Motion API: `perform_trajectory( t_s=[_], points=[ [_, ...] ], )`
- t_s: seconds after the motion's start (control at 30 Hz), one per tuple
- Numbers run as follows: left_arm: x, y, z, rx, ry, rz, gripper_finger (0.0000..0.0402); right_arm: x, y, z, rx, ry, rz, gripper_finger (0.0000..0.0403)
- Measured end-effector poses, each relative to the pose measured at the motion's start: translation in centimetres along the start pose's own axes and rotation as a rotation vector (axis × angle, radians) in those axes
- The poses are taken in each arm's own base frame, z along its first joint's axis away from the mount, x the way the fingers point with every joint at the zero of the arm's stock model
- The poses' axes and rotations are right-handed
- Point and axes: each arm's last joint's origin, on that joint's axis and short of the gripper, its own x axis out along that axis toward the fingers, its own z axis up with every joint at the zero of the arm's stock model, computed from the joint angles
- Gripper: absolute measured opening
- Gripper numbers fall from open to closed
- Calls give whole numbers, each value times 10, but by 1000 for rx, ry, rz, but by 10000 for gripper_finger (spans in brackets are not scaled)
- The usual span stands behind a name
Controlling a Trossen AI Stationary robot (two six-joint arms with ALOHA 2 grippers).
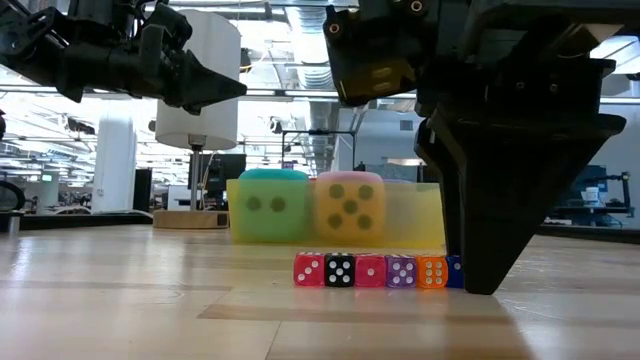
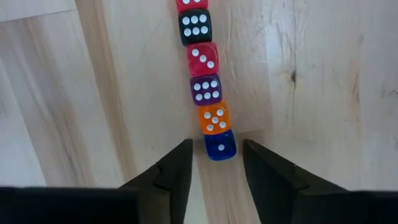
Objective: Pick & Place Dice
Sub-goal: Put the blue dice into the yellow bin
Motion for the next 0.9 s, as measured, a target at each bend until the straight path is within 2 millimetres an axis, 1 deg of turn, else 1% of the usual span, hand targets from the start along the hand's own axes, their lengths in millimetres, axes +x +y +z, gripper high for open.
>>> perform_trajectory(
  t_s=[0.2,0.37,0.73,0.9],
  points=[
    [0,0,0,0,0,0,0,0,0,0,0,5,-2,116],
    [0,0,0,0,0,0,0,0,0,0,0,5,-2,108],
    [0,0,0,0,0,0,0,0,0,0,0,5,-2,107],
    [0,0,0,0,0,0,0,0,0,0,0,4,-2,113]
  ],
)
